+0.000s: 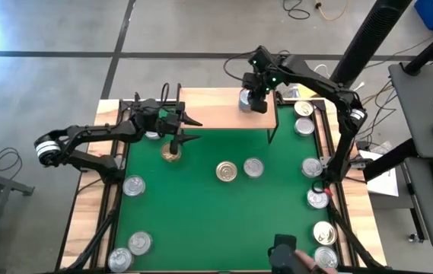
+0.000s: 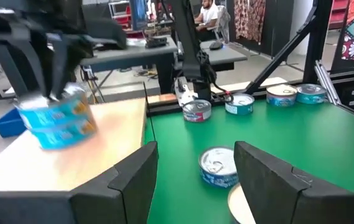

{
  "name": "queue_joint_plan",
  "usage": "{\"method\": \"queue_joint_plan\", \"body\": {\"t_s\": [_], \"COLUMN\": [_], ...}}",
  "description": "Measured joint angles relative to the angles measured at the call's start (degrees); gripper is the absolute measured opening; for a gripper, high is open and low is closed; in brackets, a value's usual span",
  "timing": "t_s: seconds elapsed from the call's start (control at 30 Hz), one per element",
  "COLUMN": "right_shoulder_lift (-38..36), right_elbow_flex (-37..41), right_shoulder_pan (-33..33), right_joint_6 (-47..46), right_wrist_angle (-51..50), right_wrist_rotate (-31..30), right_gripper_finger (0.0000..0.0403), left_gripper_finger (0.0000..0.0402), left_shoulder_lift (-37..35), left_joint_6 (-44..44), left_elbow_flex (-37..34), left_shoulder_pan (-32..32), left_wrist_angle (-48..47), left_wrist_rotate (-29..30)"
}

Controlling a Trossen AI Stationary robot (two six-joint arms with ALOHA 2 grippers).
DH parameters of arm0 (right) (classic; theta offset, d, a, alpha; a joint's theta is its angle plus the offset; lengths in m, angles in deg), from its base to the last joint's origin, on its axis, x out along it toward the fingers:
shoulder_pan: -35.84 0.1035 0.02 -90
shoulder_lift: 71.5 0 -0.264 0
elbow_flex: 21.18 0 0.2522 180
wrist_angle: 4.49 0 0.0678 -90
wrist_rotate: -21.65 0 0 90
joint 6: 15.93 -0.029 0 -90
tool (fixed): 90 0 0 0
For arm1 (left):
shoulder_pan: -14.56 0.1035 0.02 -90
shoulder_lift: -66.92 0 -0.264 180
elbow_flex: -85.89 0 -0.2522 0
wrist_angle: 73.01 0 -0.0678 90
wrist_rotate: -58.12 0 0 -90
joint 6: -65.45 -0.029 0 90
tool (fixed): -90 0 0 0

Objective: Stack canned seafood by type on shelf
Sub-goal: Stack the green blue tuna can on top of the green blue tuna can on the shelf

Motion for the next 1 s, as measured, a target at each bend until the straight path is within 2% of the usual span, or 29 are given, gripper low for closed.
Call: {"method": "queue_joint_plan", "body": {"t_s": [0.3,0.77,1.0], "right_shoulder_lift": [0.1,0.0,-1.7], "right_elbow_flex": [-0.4,-0.7,-0.5], "right_shoulder_pan": [-4.7,-6.3,-6.2], "right_joint_6": [7.5,4.1,3.2], "right_wrist_angle": [-0.4,-2.8,-2.4], "right_wrist_rotate": [-0.2,-1.4,-1.4], "right_gripper_finger": [0.0053,0.0038,0.0038], "left_gripper_finger": [0.0198,0.0198,0.0177], "left_shoulder_lift": [-0.1,-0.1,-0.1], "left_joint_6": [1.0,2.3,2.9], "left_elbow_flex": [-1.8,-1.9,-1.9], "left_shoulder_pan": [0.0,-0.1,-3.5], "left_wrist_angle": [0.1,0.6,0.9], "left_wrist_rotate": [0.9,1.0,1.2]}}
